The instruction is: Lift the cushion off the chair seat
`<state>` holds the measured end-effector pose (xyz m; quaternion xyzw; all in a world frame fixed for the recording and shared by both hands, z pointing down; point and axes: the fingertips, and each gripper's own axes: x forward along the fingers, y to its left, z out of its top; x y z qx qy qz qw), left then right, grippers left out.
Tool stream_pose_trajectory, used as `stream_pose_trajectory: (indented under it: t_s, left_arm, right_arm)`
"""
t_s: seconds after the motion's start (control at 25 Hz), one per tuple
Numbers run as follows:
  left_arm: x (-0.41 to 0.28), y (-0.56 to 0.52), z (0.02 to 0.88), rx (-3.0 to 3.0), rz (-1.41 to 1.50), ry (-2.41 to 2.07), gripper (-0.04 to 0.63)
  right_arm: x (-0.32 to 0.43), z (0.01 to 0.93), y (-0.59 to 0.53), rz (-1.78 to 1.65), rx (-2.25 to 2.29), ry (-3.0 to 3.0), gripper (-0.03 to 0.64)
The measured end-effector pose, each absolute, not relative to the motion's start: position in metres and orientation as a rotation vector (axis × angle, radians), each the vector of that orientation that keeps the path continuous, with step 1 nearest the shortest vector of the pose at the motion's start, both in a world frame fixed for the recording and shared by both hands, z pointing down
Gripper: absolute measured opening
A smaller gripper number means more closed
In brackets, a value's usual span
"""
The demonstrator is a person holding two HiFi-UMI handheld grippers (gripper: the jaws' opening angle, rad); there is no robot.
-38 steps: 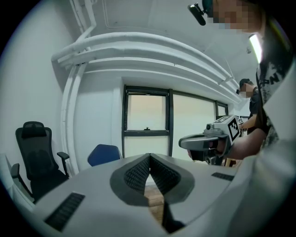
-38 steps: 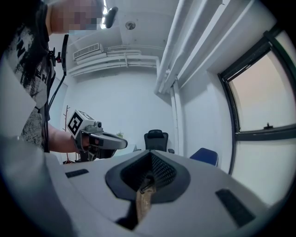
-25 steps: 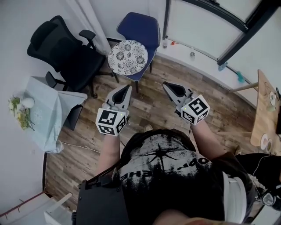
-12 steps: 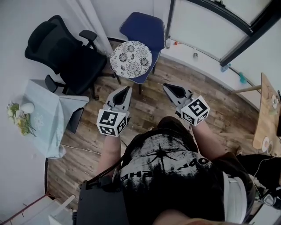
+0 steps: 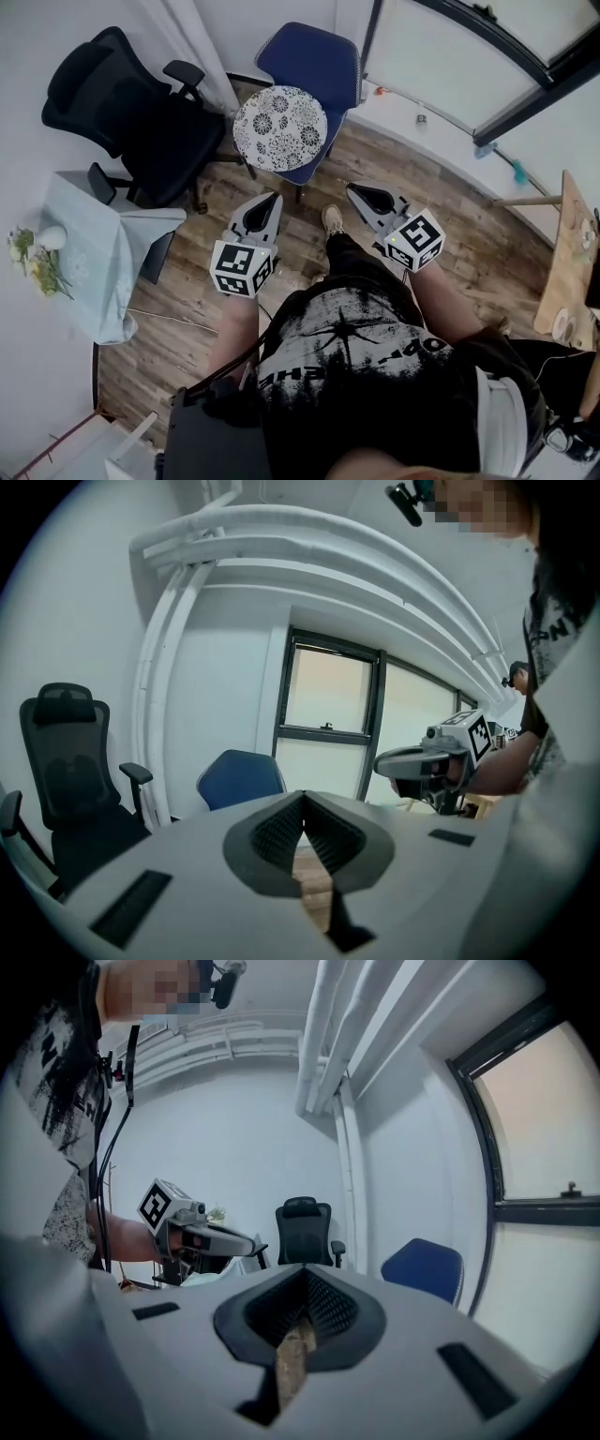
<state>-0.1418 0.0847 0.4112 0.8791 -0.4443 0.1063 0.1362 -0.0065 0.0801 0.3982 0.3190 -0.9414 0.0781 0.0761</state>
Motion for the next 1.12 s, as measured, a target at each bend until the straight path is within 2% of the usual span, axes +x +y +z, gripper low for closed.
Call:
stream_pose_trajectory:
  t_s: [0.68, 1.12]
  left_arm:
    - [-0.134, -0.088, 0.407, 2.482, 0.323, -1.375, 0.012]
    - [-0.116, -0.152, 0.419, 2.444, 0.379, -1.405, 0.012]
  right_arm:
    - [-0.018, 0.397, -0.104, 0.235, 0.73, -2.861, 0.016]
    - [-0.006, 0.418, -0.178, 0.243, 0.667, -2.871, 0.017]
